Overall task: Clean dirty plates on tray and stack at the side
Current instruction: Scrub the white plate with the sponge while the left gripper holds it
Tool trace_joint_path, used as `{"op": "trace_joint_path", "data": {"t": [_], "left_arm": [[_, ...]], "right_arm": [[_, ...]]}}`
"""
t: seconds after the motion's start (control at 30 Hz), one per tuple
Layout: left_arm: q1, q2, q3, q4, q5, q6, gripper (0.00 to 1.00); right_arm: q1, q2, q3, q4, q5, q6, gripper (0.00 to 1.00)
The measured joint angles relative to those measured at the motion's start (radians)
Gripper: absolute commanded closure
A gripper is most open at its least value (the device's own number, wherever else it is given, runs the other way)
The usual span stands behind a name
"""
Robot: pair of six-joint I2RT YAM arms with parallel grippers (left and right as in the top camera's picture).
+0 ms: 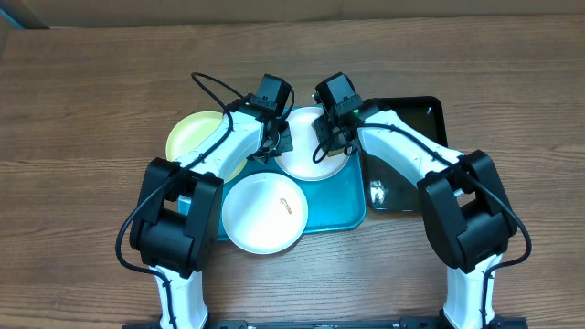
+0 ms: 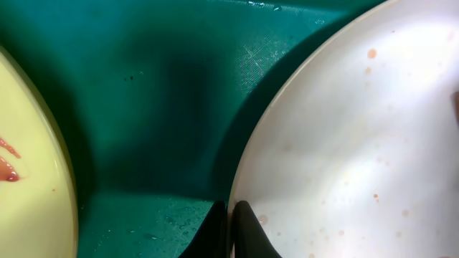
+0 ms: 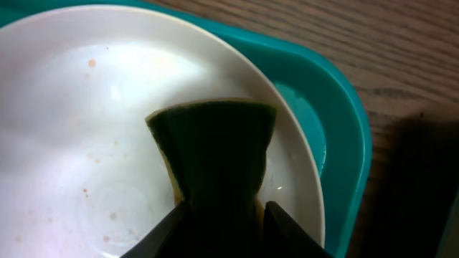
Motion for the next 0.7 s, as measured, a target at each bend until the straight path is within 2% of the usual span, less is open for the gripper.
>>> {"op": "trace_joint_path", "data": {"t": [0.03, 0.07, 0.37, 0.7], "left_arm": [[0.0, 0.0, 0.0, 0.0, 0.0, 0.0, 0.96], [0.0, 0.0, 0.0, 0.0, 0.0, 0.0, 0.95], [0.0, 0.0, 0.0, 0.0, 0.001, 0.0, 0.96], [0.0, 0.0, 0.0, 0.0, 0.003, 0.0, 0.96]], "right_arm": [[0.0, 0.0, -0.002, 0.0, -0.001, 0.006, 0.95], [0.0, 0.0, -0.002, 0.001, -0.003, -0.001, 0.96], [0.0, -0.005, 0.065, -0.1, -0.002, 0.006, 0.96], [0.0, -0.103, 0.116, -0.134, 0.029, 0.006, 0.96]]}}
